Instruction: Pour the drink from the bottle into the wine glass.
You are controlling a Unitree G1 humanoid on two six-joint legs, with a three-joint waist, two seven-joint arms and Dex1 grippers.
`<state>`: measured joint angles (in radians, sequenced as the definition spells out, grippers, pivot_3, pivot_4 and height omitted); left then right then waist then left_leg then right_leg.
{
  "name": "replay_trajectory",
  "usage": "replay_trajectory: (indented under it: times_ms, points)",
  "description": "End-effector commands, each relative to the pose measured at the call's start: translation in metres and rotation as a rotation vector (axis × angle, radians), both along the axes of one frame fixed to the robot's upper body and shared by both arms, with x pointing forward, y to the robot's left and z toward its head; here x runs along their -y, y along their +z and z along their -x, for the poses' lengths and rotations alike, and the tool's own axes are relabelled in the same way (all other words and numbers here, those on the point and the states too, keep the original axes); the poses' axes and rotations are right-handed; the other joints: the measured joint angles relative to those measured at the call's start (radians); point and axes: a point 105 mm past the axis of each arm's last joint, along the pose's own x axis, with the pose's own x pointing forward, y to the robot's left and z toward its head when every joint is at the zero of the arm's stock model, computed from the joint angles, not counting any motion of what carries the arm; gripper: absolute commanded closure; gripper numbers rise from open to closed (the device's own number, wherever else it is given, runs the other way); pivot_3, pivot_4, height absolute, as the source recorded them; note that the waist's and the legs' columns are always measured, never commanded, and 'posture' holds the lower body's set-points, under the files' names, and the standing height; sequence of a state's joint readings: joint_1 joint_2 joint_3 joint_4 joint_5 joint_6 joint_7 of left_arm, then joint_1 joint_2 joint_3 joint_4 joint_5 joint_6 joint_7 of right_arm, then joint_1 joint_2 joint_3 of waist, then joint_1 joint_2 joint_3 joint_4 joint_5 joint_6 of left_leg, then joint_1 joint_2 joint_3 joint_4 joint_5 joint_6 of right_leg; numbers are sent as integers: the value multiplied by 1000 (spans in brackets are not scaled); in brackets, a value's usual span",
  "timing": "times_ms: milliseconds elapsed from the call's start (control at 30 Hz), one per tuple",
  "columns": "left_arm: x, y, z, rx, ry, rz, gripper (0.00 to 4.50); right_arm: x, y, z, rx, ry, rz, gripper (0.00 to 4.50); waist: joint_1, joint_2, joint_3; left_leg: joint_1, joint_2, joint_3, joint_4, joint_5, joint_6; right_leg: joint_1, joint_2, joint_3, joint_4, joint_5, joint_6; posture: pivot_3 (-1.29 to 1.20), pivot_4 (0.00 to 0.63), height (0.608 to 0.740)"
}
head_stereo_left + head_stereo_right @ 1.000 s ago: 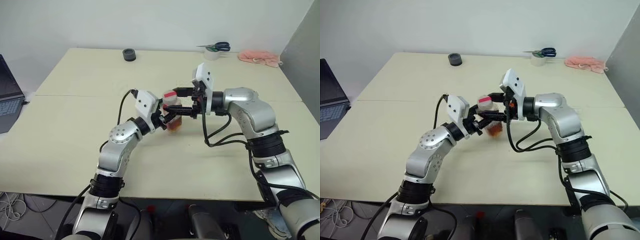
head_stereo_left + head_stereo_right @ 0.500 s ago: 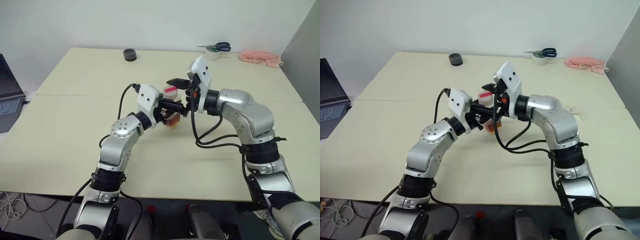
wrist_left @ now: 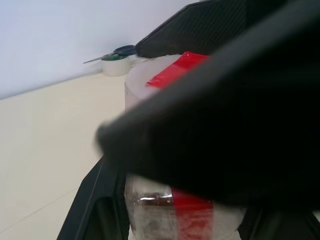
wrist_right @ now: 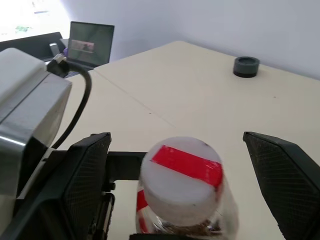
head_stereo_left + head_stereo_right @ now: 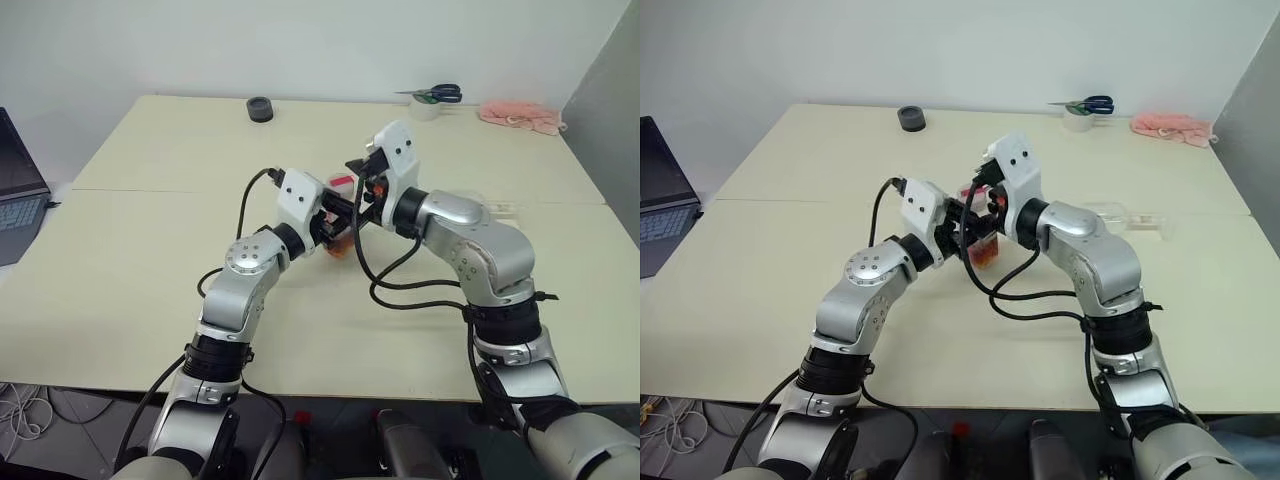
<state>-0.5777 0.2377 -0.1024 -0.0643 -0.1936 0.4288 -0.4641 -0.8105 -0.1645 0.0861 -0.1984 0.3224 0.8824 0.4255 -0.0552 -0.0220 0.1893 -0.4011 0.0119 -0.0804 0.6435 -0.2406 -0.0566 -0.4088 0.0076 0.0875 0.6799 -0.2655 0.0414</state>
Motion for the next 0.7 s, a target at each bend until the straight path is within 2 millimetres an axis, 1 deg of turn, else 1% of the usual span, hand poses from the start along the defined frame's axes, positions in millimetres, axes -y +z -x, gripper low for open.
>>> replay_trajectory:
  times_ms: [33,200,333,600,633,667,700]
  points:
    - [-2,17,-2,63,23,14,2353,1,10,9,19,-31,-45,0,-1,0,0,0,0,0,0,0,0,0,0,0,0,0,0,0,150,740]
    - [0,19,-3,72,29,24,2353,-1,6,13,-20,-75,-87,0,-1,0,0,0,0,0,0,0,0,0,0,0,0,0,0,0,150,740]
    - [5,19,-3,74,13,26,2353,-4,2,9,-34,-120,-99,0,-1,0,0,0,0,0,0,0,0,0,0,0,0,0,0,0,150,740]
    - [7,20,-1,76,-1,26,2353,-3,4,4,-27,-177,-108,0,-1,0,0,0,0,0,0,0,0,0,0,0,0,0,0,0,150,740]
    - [7,20,-1,75,-1,25,2353,-4,4,4,-26,-178,-108,365,-2,0,0,0,0,0,0,0,0,0,0,0,0,0,0,0,150,740]
    - [7,20,0,74,-1,25,2353,-3,6,3,-13,-187,-109,602,-2,0,0,0,0,0,0,0,0,0,0,0,0,0,0,0,150,740]
    - [7,19,0,74,0,24,2353,-2,9,2,-2,-198,-116,944,-2,0,0,0,0,0,0,0,0,0,0,0,0,0,0,0,150,740]
